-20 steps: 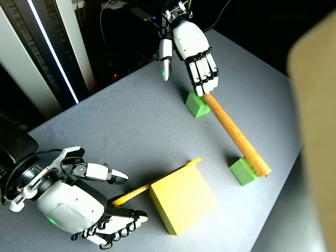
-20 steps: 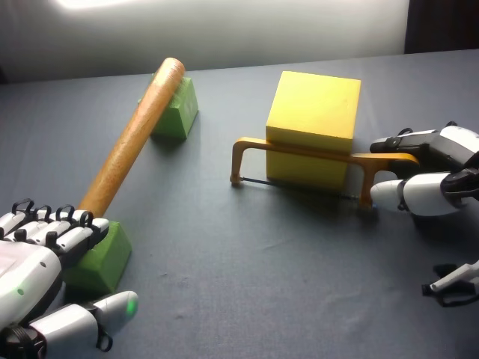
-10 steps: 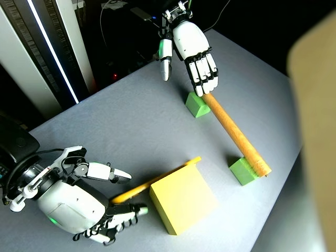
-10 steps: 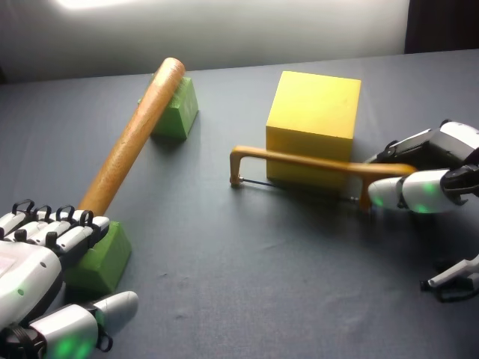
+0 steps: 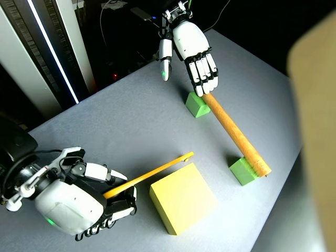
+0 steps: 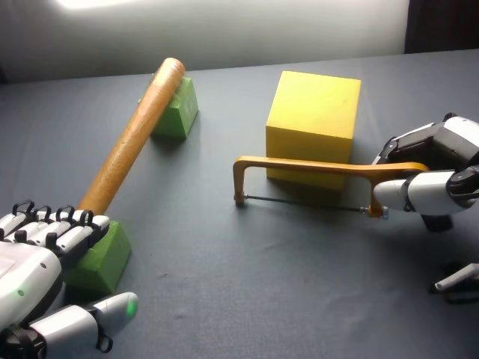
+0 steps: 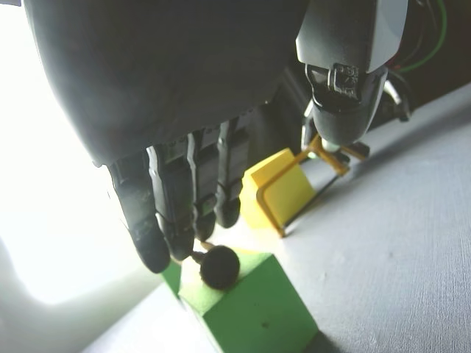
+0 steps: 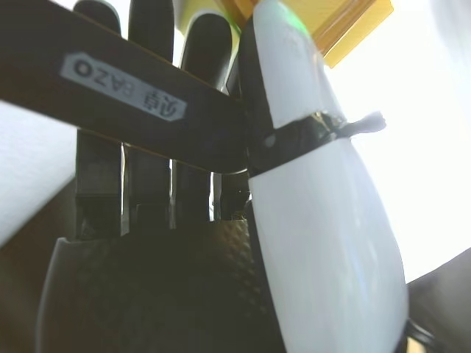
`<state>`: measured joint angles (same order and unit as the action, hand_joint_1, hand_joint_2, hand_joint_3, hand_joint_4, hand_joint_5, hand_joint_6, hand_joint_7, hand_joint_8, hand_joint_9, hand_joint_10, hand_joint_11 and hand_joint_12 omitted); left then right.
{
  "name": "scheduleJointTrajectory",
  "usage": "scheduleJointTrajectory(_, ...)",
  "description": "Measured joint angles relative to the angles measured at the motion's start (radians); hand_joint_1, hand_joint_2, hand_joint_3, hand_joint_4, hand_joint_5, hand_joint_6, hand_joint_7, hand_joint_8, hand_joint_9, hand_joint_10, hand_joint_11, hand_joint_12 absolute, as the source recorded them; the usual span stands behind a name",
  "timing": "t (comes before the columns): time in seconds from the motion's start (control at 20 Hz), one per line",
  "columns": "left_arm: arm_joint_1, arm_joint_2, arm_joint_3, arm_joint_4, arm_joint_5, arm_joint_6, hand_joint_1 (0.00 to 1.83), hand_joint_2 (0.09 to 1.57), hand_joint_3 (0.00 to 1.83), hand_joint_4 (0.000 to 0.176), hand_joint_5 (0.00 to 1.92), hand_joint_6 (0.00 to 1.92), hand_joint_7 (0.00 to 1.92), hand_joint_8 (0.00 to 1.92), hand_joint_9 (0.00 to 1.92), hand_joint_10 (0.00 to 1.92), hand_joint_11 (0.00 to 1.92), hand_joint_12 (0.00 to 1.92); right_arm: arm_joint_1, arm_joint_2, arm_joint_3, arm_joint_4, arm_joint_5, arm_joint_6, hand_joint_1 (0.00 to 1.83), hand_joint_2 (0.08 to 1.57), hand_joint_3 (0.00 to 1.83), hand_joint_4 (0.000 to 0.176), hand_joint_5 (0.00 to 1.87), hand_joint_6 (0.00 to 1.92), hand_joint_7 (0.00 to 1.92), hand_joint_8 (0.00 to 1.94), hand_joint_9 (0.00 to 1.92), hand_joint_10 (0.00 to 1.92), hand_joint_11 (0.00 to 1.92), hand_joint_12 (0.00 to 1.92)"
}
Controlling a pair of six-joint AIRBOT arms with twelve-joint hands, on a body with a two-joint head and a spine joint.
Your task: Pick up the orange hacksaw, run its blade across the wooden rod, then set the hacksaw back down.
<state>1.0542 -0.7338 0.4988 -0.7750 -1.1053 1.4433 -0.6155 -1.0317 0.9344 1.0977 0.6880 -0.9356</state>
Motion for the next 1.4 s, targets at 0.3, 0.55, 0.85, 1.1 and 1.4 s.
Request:
scheduleJointTrajectory(0.3,0.0,0.0,0.0,0.0,-0.003,0.0,0.0,1.26,0.0,0.0,0.19,0.0,0.22,0.0,0.22,0.0,0.0,0.46,0.04,0.068,-0.103,-0.007,0.086,-0.041,1.22,1.1,0.0,0.013,0.96,1.01,1.08,0.86,1.09,0.39,0.75,1.17)
scheduleJointTrajectory(0.55,0.0,0.0,0.0,-0.001,-0.002,0.0,0.0,1.26,0.0,0.0,0.18,0.0,0.21,0.0,0.21,0.0,0.0,0.45,0.092,0.084,-0.185,0.003,0.163,-0.163,1.22,1.1,0.0,0.024,0.98,0.99,1.05,0.9,1.06,0.41,0.72,1.19)
scheduleJointTrajectory(0.85,0.0,0.0,0.0,-0.002,-0.003,0.0,0.0,1.26,0.0,0.0,0.19,0.0,0.24,0.0,0.23,0.0,0.0,0.49,0.254,0.07,-0.209,0.011,0.172,-0.35,1.22,1.11,0.0,0.013,0.93,1.06,1.05,0.89,1.08,0.4,0.72,1.22)
scheduleJointTrajectory(1.1,0.0,0.0,0.002,0.0,-0.003,0.0,0.0,1.26,0.0,0.0,0.17,0.0,0.21,0.0,0.22,0.0,0.0,0.42,0.388,0.01,-0.218,0.155,0.156,-0.512,1.21,1.12,0.0,0.024,0.93,1.08,1.01,0.94,1.05,0.44,0.7,1.27)
scheduleJointTrajectory(1.4,0.0,0.0,0.004,0.001,-0.003,0.0,0.0,1.26,0.0,0.0,0.19,0.0,0.25,0.0,0.25,0.0,0.0,0.5,0.451,-0.148,-0.174,0.215,0.191,-0.593,1.21,1.13,0.0,0.003,0.89,1.12,1.02,0.96,1.07,0.47,0.74,1.24)
